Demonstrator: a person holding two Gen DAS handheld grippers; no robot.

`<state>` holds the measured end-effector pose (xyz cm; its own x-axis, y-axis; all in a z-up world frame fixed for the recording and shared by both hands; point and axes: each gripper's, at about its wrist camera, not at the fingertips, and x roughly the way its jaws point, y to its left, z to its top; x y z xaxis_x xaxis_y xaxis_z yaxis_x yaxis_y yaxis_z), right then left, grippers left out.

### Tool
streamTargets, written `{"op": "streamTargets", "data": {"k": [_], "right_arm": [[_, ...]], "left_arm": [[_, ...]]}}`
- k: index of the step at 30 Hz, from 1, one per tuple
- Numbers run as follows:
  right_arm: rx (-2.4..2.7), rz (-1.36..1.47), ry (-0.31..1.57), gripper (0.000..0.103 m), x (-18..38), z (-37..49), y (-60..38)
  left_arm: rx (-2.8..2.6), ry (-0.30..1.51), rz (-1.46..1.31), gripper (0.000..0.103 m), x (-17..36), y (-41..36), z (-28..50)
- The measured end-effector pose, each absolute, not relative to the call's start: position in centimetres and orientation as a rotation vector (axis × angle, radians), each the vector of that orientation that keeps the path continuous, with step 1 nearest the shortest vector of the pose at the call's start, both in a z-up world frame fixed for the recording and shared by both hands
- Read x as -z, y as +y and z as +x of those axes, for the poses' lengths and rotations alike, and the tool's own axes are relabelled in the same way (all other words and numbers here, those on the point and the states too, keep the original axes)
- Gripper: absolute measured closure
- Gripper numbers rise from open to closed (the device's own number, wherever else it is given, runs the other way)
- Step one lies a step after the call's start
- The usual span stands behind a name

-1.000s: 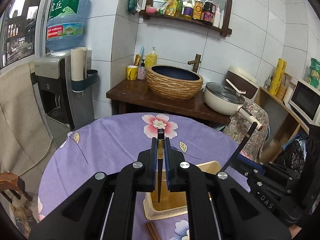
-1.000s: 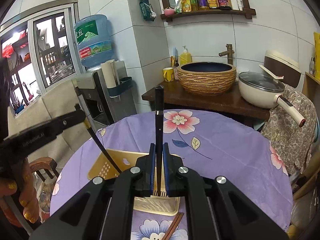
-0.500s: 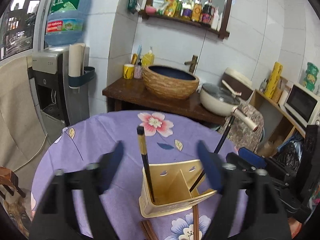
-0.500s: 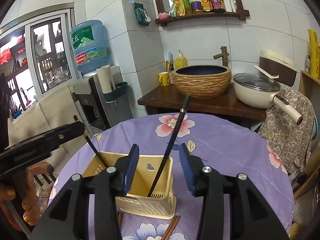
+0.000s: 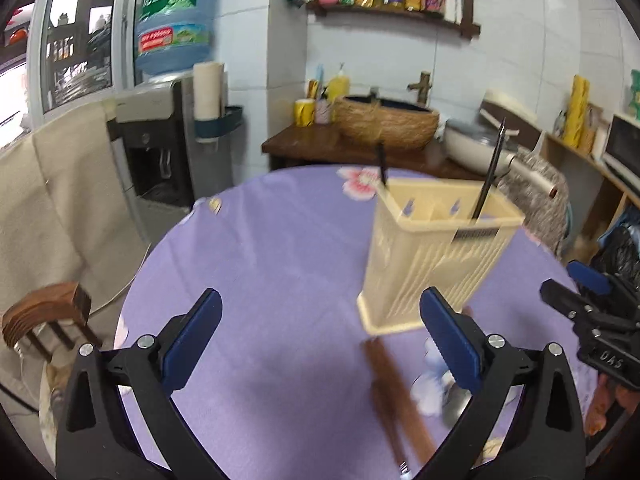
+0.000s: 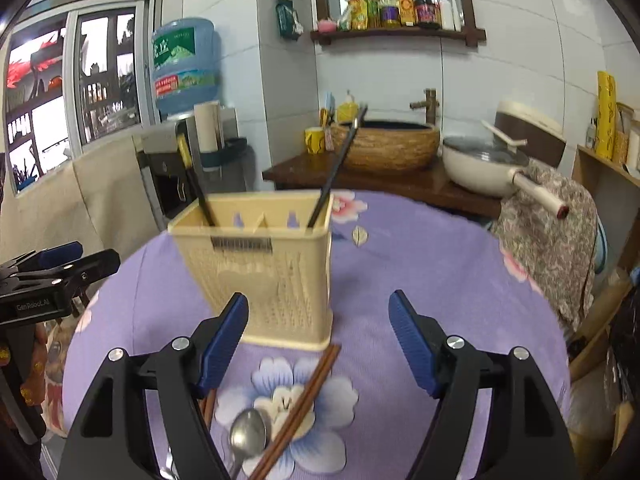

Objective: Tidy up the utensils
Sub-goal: 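Move the right gripper to the wooden-handled spoon and close on it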

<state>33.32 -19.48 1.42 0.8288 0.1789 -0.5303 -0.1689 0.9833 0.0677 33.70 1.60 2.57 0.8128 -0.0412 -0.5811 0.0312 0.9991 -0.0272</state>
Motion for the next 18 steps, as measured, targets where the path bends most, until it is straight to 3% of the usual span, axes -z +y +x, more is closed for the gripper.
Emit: {"op": "streamTargets", "data": {"k": [10,18], "right_arm": [[-0.164,0.062,0.740,0.035,5.1,31.9,-19.2],[-0.271,0.011,0.765,0.043,6.2,29.8,-15.6]], "left_arm": [[0.012,0.750,-0.033,0.006,4.1,2.7,31.4],[-0.024,0.761,-0.025,0.007,5.2,2.6,30.5]]}}
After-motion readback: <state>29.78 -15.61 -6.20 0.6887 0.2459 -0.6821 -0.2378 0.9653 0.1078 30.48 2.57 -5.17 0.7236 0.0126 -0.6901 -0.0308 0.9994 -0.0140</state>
